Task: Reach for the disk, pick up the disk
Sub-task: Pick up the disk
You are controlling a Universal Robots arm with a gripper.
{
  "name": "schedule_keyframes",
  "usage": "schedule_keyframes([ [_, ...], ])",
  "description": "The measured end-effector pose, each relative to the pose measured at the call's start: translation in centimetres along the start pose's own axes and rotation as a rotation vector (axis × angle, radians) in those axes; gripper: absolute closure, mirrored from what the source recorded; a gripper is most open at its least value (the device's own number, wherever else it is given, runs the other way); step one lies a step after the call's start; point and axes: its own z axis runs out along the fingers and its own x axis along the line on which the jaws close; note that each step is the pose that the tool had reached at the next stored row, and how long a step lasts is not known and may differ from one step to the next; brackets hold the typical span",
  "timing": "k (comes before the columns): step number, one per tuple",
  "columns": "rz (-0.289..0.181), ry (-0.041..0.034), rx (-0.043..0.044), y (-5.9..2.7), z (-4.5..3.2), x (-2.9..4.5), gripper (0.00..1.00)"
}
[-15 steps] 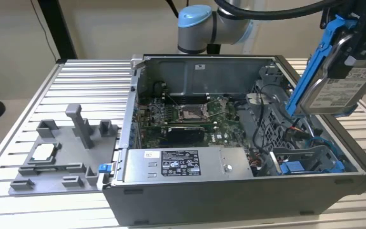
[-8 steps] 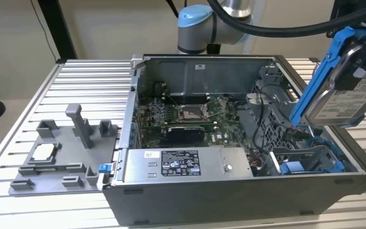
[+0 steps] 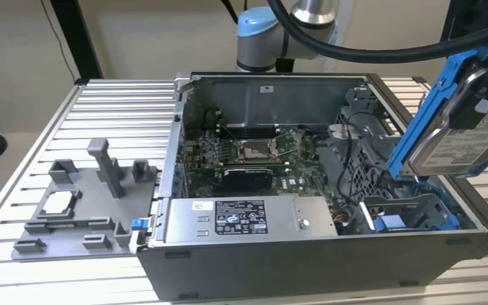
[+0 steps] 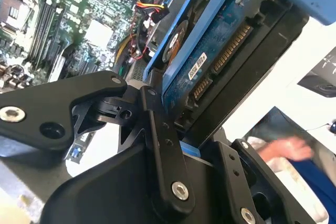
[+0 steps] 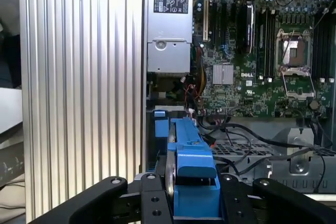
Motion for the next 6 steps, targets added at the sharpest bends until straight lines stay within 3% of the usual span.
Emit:
schedule_keyframes([
  [6, 0.0, 0.0, 0.0, 0.02, 0.0, 0.01, 1.0],
])
